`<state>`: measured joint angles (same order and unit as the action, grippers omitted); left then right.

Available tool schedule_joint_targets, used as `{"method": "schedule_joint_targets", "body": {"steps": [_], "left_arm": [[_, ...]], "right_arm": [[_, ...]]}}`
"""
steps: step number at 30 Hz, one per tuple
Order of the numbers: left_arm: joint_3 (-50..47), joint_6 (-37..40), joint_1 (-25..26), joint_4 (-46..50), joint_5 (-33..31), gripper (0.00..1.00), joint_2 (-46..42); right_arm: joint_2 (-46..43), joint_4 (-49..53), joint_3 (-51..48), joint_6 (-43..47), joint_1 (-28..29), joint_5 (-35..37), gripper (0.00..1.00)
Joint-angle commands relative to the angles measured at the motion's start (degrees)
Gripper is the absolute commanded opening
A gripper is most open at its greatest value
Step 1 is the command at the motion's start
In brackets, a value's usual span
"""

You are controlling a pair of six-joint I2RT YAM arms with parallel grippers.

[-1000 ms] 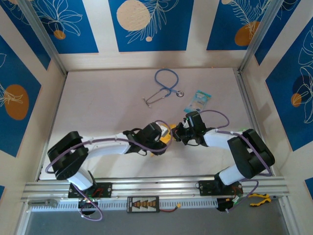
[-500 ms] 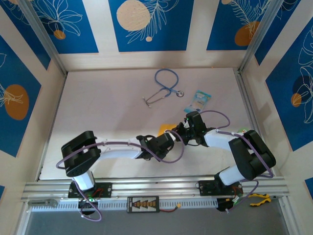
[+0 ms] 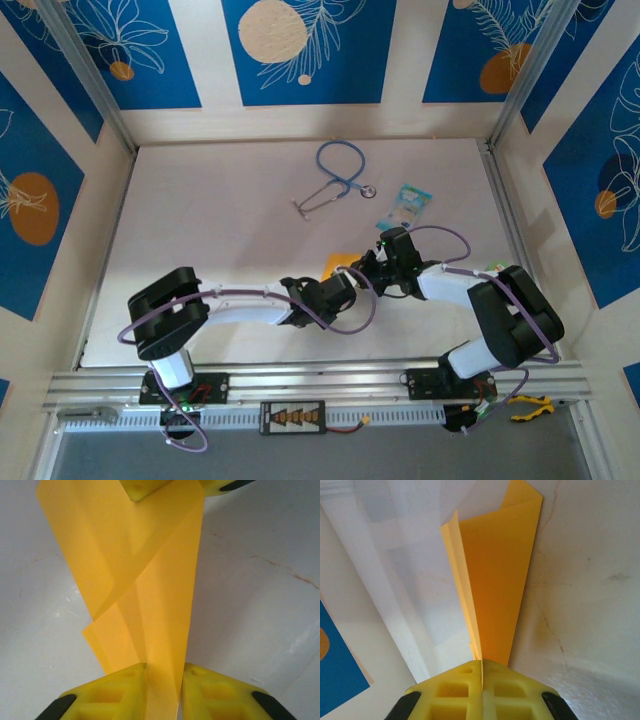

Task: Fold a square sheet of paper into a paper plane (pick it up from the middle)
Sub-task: Fold the wing for the fifth time at the center of the table.

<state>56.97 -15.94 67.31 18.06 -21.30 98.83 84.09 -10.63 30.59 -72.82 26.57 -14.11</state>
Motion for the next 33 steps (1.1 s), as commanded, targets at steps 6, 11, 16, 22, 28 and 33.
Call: {"method": "schedule_joint_targets", "body": {"steps": [6,11,16,22,28,33], "left_arm": [[1.2,0.0,0.6,0.1,-2.1,0.18,0.9],[1.5,0.0,0.6,0.1,-2.4,0.22,1.2],[1.6,0.2,0.6,-0.3,-2.8,0.25,1.4],[1.7,0.3,0.7,-0.5,-3.0,0.2,1.7],[1.4,0.1,0.6,-0.5,-3.3,0.12,1.4],[1.3,-0.3,0.7,-0.8,-2.8,0.12,1.2]], "right_arm": [[-1.1,1.0,-0.3,-1.0,0.3,-0.3,0.0],[-1.2,0.9,-0.4,-1.1,0.3,-0.5,0.0],[-1.2,0.6,-0.6,-1.3,0.2,-0.5,0.0],[-1.1,0.6,-0.6,-1.2,0.2,-0.6,0.0],[-1.4,1.1,-0.7,-0.8,0.2,-0.4,0.0],[-1.4,1.6,-0.8,-0.5,0.3,-0.3,0.0]]}}
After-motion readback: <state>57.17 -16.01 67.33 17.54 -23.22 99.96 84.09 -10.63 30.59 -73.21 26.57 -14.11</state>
